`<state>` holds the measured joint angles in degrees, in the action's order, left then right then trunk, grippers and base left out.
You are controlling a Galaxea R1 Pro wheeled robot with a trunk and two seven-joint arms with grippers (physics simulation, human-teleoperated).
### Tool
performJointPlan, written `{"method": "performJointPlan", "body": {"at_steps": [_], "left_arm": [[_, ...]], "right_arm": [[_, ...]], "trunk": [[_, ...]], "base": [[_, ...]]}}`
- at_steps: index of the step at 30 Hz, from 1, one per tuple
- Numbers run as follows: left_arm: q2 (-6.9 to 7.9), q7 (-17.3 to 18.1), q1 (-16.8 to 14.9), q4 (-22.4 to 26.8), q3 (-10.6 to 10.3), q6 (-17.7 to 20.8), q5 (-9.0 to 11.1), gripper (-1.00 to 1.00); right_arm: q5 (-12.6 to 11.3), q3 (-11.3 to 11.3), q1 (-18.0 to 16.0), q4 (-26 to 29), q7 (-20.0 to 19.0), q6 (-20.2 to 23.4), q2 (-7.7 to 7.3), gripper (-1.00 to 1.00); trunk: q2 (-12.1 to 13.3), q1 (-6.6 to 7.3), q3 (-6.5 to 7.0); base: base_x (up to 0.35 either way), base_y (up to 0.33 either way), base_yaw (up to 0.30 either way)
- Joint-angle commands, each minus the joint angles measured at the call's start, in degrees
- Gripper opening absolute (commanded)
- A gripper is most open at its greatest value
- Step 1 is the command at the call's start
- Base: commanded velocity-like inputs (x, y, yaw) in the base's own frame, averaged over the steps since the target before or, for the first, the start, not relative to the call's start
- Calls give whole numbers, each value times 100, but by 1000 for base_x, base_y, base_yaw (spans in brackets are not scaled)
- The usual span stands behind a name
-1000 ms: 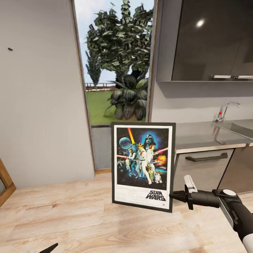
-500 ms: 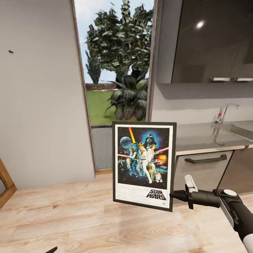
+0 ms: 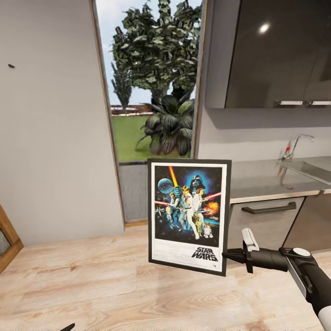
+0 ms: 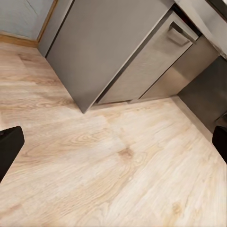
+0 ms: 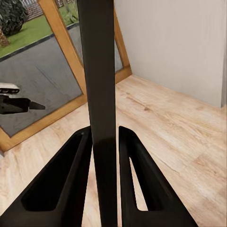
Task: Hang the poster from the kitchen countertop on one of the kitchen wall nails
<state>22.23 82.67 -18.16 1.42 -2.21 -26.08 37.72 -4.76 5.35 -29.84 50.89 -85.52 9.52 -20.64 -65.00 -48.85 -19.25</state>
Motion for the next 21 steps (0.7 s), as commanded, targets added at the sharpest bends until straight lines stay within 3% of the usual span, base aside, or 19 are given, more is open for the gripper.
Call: {"method": "performJointPlan", "body": {"at_steps": [1,21], "left_arm": [[1,12,-4,-2,-25,-38,30,100],[1,3,-4,-1,-25,-38,34,100]], "right_arm": [[-16,1,-4,-1,-17,76,1,-100],[-16,1,-4,17,44,76,4,-100]], "trunk": [[37,23,2],[839,462,177]], "base": [[0,0,0],[0,0,0]]}}
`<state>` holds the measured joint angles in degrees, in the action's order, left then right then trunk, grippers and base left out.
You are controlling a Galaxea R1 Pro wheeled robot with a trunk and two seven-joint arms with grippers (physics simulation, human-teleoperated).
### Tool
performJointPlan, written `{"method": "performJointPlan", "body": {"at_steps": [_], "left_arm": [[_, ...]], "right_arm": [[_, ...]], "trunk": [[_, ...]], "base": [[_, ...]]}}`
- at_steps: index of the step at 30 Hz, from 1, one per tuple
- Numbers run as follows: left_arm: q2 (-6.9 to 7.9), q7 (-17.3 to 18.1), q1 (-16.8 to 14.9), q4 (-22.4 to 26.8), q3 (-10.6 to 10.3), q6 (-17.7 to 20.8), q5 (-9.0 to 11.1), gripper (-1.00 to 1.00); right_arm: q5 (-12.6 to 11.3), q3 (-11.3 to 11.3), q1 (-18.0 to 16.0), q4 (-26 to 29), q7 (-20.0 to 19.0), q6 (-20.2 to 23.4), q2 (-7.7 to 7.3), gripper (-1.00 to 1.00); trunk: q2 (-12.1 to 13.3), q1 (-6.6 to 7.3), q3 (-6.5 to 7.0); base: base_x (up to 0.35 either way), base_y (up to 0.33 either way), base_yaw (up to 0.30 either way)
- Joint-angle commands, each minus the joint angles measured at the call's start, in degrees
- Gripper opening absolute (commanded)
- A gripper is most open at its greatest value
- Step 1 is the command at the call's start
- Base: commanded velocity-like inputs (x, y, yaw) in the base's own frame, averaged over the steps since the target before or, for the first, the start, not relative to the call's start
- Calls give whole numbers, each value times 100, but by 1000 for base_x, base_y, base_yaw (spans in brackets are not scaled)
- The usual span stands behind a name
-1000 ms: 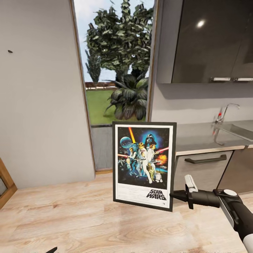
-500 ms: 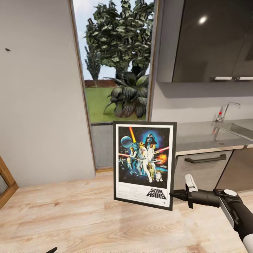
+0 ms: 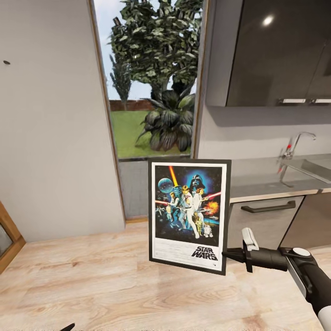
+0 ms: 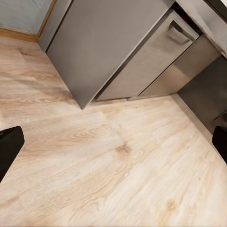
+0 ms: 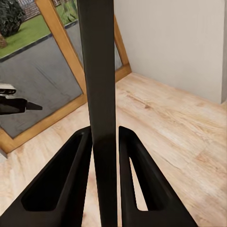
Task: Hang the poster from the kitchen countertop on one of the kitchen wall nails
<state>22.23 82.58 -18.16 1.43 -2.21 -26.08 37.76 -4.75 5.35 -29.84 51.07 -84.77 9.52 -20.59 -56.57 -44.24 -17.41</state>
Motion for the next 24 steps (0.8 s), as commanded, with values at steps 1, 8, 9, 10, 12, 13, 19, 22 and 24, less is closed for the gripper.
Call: {"method": "performJointPlan", "body": {"at_steps": [1,8,9,10,12,13,19,22,24], "left_arm": [[1,12,-4,-2,-25,-38,30,100],[1,12,-3,-3,-25,-38,30,100],[1,12,-3,-4,-25,-38,30,100],[1,12,-3,-4,-25,-38,30,100],[1,12,-3,-3,-25,-38,30,100],[1,12,-3,-3,-25,-38,30,100],[1,12,-3,-2,-25,-38,30,100],[1,12,-3,-4,-25,-38,30,100],[1,12,-3,-3,-25,-38,30,100]], "right_arm": [[-17,1,-4,0,-31,76,0,-100],[-17,1,-4,-2,-31,78,0,-100],[-17,1,-4,-1,-31,79,-1,-100],[-17,1,-4,-1,-31,80,-1,-100],[-17,1,-4,-1,-31,83,-1,-100],[-17,1,-4,-1,-31,84,0,-100],[-17,1,-4,-1,-31,84,-1,-100],[-17,4,-4,-5,-31,85,-5,-100],[-17,2,-4,-7,-31,85,-5,-100]], "trunk": [[36,22,2],[317,176,96],[357,198,113],[397,220,130],[477,264,165],[518,286,183],[758,418,290],[879,483,344],[959,527,380]], "base": [[0,0,0],[0,0,0],[0,0,0],[0,0,0],[0,0,0],[0,0,0],[0,0,0],[0,0,0],[0,0,0]]}}
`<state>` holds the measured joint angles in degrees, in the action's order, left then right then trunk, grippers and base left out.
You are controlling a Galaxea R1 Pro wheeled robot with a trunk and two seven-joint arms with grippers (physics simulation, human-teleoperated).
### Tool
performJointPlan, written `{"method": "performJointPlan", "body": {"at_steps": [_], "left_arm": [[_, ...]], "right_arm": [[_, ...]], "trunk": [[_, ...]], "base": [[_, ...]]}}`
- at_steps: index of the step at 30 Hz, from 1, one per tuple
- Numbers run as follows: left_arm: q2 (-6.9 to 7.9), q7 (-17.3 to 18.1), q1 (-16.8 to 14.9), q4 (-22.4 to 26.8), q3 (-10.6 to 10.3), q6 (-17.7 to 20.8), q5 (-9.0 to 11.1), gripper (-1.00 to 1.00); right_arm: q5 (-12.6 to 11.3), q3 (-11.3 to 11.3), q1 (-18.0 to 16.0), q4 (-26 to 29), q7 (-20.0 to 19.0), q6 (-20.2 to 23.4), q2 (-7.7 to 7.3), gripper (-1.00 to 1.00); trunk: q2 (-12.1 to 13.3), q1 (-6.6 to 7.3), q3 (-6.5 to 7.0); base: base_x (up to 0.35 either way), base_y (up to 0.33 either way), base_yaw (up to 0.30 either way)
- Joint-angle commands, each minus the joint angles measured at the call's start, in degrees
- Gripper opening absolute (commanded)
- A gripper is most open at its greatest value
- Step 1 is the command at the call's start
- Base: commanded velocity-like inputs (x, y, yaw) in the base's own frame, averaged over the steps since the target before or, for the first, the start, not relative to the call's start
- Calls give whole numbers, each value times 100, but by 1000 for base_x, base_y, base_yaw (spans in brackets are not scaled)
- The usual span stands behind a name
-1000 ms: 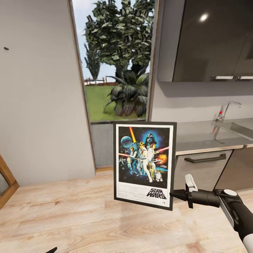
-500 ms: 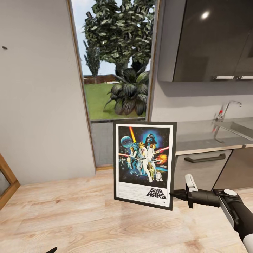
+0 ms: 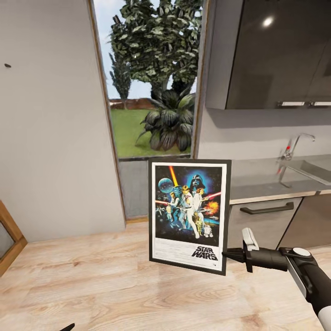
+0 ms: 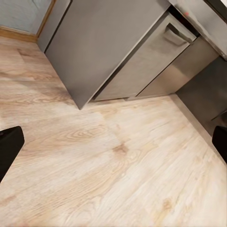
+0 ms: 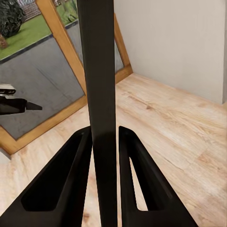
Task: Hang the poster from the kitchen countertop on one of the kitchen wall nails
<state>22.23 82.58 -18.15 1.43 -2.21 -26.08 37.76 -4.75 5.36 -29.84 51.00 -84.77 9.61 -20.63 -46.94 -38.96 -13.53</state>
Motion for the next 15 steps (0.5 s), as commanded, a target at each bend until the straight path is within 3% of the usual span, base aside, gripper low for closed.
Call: {"method": "performJointPlan", "body": {"at_steps": [1,15], "left_arm": [[1,13,-5,-3,-25,-38,30,100],[1,13,-5,-2,-25,-38,30,100]], "right_arm": [[-17,1,-4,-1,-31,76,-1,-100],[-20,0,-4,-3,-31,77,2,-100]], "trunk": [[35,22,10],[597,329,262]], "base": [[0,0,0],[0,0,0]]}}
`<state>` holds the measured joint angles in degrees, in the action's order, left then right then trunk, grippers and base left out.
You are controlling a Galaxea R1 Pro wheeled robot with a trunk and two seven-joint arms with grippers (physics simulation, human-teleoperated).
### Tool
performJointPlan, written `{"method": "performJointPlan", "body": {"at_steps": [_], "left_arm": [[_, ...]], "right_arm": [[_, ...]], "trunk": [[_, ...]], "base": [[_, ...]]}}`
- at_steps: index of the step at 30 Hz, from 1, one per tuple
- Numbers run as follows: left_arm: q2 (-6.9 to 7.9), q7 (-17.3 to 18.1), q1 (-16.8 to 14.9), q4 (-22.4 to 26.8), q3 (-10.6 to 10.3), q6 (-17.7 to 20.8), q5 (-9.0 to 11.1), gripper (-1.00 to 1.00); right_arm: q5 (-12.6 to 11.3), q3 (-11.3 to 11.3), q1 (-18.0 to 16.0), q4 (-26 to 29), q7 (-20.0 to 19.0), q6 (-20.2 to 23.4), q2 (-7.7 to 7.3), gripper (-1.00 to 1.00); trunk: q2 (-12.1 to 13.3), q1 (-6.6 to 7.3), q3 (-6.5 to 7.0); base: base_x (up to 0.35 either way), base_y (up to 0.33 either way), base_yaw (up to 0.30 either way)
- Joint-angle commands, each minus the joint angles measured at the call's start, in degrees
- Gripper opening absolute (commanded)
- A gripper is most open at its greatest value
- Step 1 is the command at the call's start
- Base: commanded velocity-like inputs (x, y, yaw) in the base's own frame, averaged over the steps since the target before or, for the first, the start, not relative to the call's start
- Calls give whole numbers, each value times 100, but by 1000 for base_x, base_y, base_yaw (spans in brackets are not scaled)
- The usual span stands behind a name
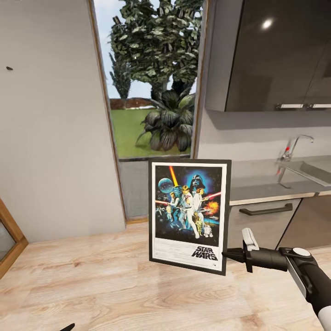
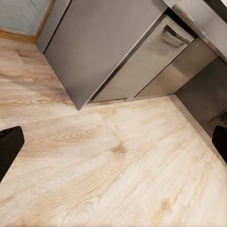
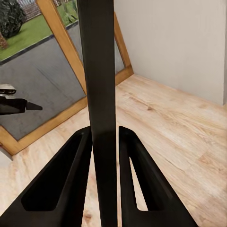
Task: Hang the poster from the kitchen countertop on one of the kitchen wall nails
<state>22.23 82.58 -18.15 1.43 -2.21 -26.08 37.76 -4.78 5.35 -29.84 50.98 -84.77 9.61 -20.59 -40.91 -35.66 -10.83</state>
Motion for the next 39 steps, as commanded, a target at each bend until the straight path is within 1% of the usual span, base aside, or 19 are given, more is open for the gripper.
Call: {"method": "performJointPlan", "body": {"at_steps": [1,39], "left_arm": [[1,13,-5,-3,-25,-38,30,100],[-15,13,-5,-3,-34,-37,30,100]], "right_arm": [[-16,1,-4,-1,-31,76,0,-100],[-23,1,-4,3,-33,76,0,-100]], "trunk": [[34,21,10],[1559,856,692]], "base": [[0,0,0],[0,0,0]]}}
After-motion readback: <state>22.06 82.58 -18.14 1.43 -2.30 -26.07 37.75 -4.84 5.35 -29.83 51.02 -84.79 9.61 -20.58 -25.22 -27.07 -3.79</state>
